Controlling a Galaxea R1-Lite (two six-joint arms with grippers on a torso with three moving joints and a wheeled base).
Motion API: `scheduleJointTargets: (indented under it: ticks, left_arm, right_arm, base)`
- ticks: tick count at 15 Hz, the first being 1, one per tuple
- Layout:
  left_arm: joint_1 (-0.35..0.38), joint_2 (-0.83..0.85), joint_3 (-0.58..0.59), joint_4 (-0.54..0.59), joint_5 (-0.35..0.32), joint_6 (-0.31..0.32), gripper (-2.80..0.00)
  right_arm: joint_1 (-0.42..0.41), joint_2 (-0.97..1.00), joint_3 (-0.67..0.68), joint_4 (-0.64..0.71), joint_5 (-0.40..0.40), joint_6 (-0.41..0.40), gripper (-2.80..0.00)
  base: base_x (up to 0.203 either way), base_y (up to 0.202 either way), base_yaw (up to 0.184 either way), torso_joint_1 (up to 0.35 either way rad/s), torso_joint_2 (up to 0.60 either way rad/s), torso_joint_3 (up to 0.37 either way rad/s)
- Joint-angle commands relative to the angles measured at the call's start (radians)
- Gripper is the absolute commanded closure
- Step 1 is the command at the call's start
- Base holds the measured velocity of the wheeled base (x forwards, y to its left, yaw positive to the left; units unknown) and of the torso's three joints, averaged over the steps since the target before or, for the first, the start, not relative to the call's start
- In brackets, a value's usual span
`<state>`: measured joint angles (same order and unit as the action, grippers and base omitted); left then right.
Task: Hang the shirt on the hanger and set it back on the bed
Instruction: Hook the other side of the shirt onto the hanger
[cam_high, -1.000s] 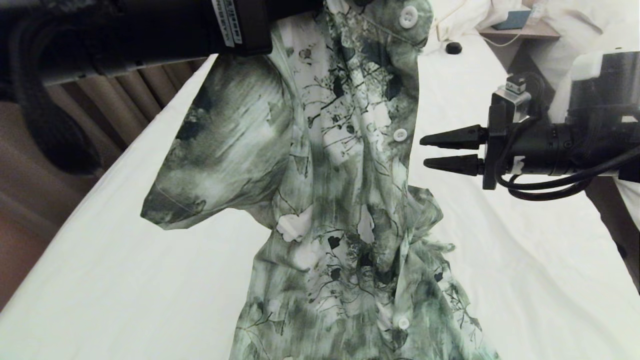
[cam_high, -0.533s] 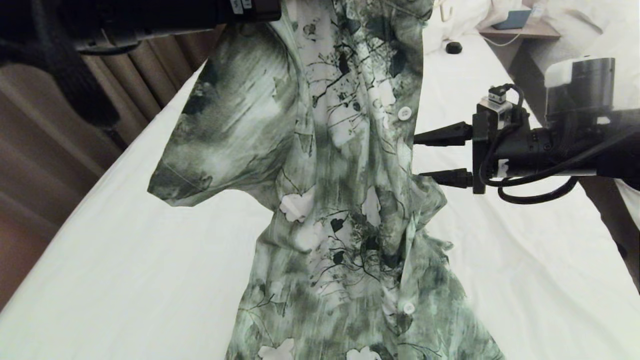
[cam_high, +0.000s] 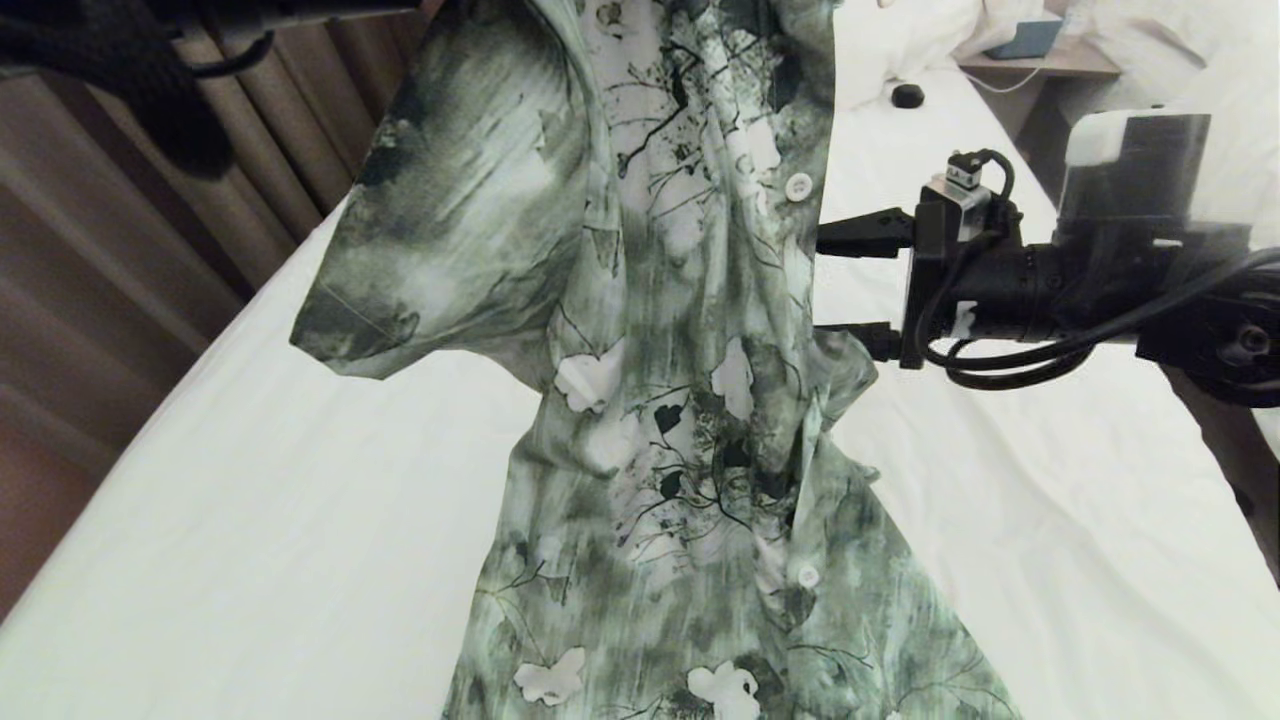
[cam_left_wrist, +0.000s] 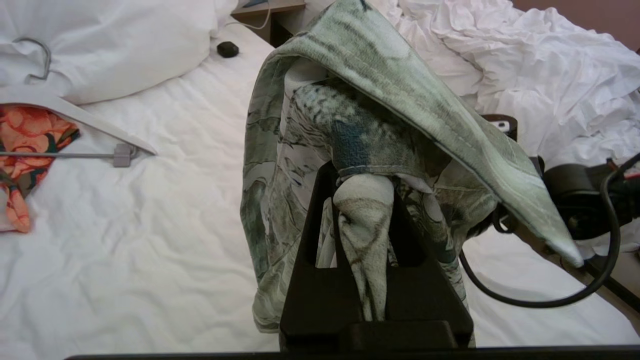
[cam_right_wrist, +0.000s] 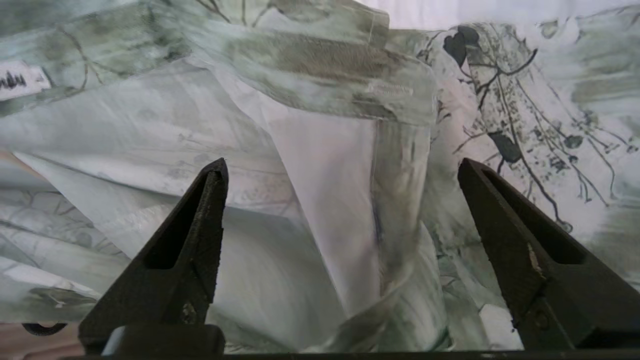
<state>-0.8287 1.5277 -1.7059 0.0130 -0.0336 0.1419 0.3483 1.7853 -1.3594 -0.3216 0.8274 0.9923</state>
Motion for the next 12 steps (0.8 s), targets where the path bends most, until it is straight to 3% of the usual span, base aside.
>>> scheduleJointTargets:
  ticks: [1, 8, 12]
  left_arm:
    - [0.005, 0.006, -0.006, 0.001, 0.000, 0.001, 0.00]
    - [0.013, 0.017, -0.044, 0.049, 0.000, -0.001, 0.00]
    - [0.013, 0.017, -0.046, 0.050, 0.001, 0.001, 0.00]
  right_arm:
    - [0.009, 0.023, 0.002, -0.014, 0.005, 0.006, -2.80]
    - [0.011, 0.053, 0.014, -0.095, 0.009, 0.020, -2.80]
    - [0.020, 0.065, 0.014, -0.237, 0.021, 0.124, -2.80]
  base:
    - [0.000, 0.000, 0.000, 0.000, 0.00, 0.000]
    - [0.000, 0.000, 0.000, 0.000, 0.00, 0.000]
    - [0.000, 0.000, 0.000, 0.000, 0.00, 0.000]
